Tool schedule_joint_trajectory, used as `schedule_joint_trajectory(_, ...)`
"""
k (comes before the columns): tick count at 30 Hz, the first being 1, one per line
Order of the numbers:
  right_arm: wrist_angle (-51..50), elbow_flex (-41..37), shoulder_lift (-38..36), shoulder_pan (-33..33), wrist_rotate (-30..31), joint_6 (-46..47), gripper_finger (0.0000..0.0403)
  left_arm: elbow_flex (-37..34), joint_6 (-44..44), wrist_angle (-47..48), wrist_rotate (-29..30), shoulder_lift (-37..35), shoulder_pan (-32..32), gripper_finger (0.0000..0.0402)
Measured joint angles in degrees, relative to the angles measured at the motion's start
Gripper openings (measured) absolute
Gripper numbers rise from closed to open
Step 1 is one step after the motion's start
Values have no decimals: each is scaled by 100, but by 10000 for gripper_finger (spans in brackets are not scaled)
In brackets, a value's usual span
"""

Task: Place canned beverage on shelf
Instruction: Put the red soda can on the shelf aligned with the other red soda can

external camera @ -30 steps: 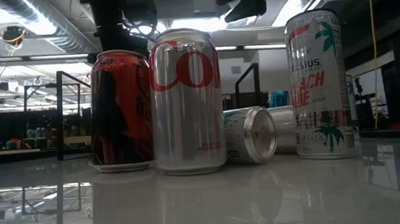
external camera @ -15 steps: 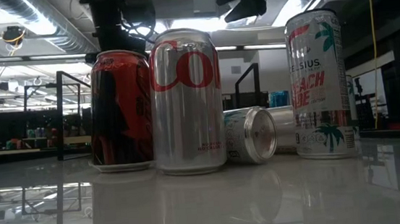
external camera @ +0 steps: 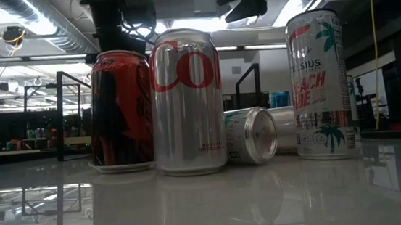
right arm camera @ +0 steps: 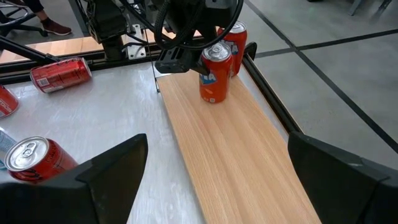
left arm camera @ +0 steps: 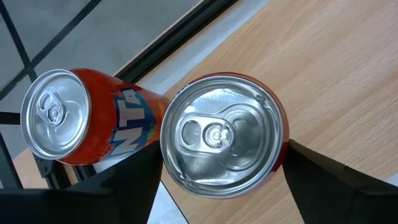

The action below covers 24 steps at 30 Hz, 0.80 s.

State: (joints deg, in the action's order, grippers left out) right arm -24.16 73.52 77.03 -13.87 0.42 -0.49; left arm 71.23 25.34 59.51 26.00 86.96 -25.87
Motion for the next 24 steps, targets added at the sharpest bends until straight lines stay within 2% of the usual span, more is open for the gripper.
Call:
schedule_joint_trajectory(6,0,0,1,0,0,-2,379,-3,-2,-11,-6,4,-2,313)
schedule_joint_trajectory(16,0,0,-1,2,-1,-2,379,-14,-11,-4,-70,13,0,355)
schedule_joint_trajectory(24,0,0,0,2,-1,-2,379,-12,-9,-26,-280,-69,0,355)
